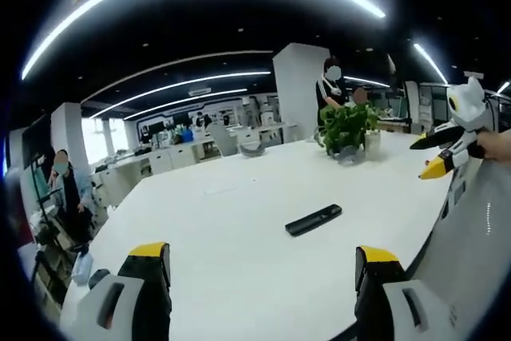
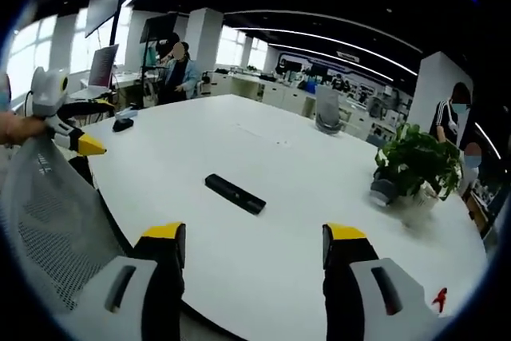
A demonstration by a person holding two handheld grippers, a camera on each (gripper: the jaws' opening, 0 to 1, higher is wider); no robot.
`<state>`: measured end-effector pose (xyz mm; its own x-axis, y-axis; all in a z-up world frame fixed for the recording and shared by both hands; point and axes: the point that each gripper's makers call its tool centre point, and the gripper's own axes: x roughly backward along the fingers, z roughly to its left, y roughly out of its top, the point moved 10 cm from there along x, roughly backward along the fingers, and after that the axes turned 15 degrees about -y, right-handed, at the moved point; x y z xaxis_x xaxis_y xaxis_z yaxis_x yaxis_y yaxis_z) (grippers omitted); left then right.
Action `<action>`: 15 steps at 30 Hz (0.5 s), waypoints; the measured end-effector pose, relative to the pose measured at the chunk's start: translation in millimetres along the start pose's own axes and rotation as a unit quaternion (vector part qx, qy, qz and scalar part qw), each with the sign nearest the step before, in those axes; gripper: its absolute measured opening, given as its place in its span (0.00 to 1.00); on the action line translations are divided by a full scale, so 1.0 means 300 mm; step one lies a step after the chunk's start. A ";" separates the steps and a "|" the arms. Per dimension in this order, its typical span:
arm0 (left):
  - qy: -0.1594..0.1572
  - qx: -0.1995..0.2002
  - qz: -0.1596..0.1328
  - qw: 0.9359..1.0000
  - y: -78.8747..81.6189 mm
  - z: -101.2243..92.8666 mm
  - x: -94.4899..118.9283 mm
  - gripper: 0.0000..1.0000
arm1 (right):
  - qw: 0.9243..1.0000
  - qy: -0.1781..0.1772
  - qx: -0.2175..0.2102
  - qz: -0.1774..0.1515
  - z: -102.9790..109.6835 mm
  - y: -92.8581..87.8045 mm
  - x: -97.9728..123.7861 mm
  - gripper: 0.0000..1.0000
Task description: Press the specified remote control buttons in sequence, fully releasing each button before pressing the next.
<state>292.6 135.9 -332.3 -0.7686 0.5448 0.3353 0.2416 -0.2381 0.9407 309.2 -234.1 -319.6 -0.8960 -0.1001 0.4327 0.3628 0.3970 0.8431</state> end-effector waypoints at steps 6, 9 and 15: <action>-0.022 0.002 0.032 0.999 -0.013 -0.012 -0.011 1.00 | 0.999 -0.006 0.027 0.020 0.017 -0.006 -0.002 0.70; -0.024 -0.007 0.019 1.000 -0.001 -0.017 -0.007 1.00 | 0.999 -0.006 0.040 0.014 0.026 0.004 0.002 0.69; -0.020 0.009 0.003 1.000 -0.001 -0.008 -0.003 1.00 | 1.000 -0.001 0.020 0.009 0.019 0.008 0.014 0.68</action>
<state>291.8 133.5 -333.1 -0.7432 0.5752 0.3418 0.2564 -0.2270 0.9395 304.7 -228.5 -317.5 -0.8900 -0.0911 0.4468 0.3683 0.4340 0.8222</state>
